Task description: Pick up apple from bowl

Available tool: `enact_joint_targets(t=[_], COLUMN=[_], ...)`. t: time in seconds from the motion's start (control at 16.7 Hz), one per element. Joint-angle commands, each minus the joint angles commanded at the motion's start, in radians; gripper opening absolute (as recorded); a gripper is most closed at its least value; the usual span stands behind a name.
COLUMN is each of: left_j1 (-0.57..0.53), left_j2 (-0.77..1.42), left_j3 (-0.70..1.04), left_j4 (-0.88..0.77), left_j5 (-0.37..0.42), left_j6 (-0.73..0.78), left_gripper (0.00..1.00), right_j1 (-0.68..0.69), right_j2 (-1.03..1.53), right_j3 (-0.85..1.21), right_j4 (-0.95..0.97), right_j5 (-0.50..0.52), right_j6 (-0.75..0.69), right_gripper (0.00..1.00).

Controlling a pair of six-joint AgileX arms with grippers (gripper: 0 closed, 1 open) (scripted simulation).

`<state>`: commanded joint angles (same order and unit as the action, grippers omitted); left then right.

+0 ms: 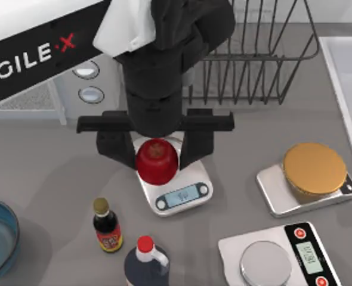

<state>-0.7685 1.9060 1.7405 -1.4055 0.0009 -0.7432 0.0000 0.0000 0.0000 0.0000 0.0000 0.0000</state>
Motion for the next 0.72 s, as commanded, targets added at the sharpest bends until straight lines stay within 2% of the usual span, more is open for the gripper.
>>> enact_joint_targets(t=[0.36, 0.72], left_j1=[0.002, -0.007], left_j2=[-0.002, 0.012], left_j3=[-0.012, -0.157], left_j4=[0.014, 0.211], left_j5=[-0.001, -0.016], left_j6=[0.008, 0.065], left_gripper=[0.00, 0.00], right_j1=[0.000, 0.000], right_j2=[0.000, 0.000], right_j3=[0.000, 0.000], right_j4=[0.000, 0.000], right_j5=[0.000, 0.000], right_j6=[0.000, 0.000], right_gripper=[1.00, 1.00])
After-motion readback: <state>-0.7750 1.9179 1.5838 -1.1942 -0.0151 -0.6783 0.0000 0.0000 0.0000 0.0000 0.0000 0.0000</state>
